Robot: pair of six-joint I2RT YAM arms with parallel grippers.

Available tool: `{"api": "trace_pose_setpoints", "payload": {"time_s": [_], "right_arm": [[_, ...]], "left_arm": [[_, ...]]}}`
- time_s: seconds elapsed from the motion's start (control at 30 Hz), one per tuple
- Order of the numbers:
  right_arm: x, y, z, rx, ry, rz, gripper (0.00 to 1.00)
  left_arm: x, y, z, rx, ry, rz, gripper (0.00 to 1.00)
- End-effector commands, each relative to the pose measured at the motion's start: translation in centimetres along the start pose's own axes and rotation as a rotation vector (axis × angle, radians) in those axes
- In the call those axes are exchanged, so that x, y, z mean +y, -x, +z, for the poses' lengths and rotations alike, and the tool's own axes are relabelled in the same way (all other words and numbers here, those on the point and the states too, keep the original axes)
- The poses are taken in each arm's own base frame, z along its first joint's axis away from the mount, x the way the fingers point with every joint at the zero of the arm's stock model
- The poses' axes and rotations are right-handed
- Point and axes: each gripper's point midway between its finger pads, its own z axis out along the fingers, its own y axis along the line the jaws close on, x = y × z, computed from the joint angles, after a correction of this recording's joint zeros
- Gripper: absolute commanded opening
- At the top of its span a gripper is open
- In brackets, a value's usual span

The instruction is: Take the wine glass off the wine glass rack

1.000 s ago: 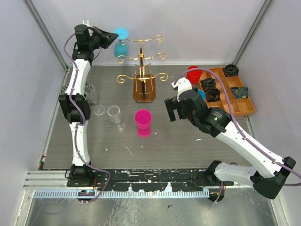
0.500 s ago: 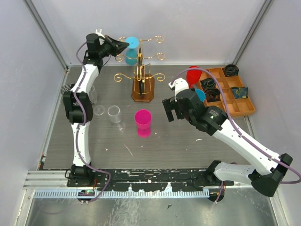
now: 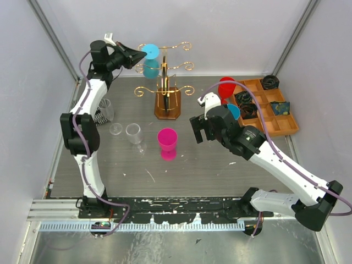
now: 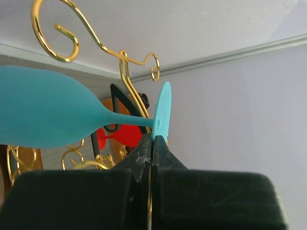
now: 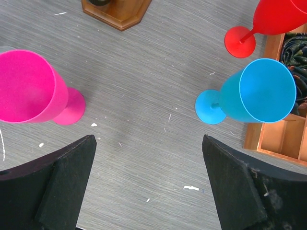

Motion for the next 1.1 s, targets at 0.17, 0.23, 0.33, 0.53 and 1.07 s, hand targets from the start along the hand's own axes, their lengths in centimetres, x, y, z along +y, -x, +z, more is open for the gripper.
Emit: {"api": "trace_pose_setpoints", "payload": {"time_s": [0.17, 0.23, 0.33, 0.53, 1.07], "right_arm": [[1.5, 4.6, -0.6, -0.116, 0.058, 0.116, 0.97], [1.9, 5.2, -0.3, -0.118, 0.072, 0.120, 0.97], [2.4, 5.4, 0.0, -0.117, 0.089, 0.122, 0.97], [2.3, 5.5, -0.5, -0.137, 0.096, 0.135, 0.97], [-11.3, 13.6, -7.3, -0.373, -0.405, 0.521, 1.00]], "left_arm": [[-4.8, 1.8, -6.1, -0.085, -0.003, 0.159, 0.00], [-6.2, 2.0, -7.0, -0.094, -0.019, 0.178, 0.00], [-8.2, 2.3, -8.8, -0.125, -0.030, 0.223, 0.00], [-11.2, 2.2, -12.2, -0.169, -0.049, 0.302, 0.00], [-16.9, -17.9, -19.3, 0.128, -0.010, 0.961, 0.00]]}}
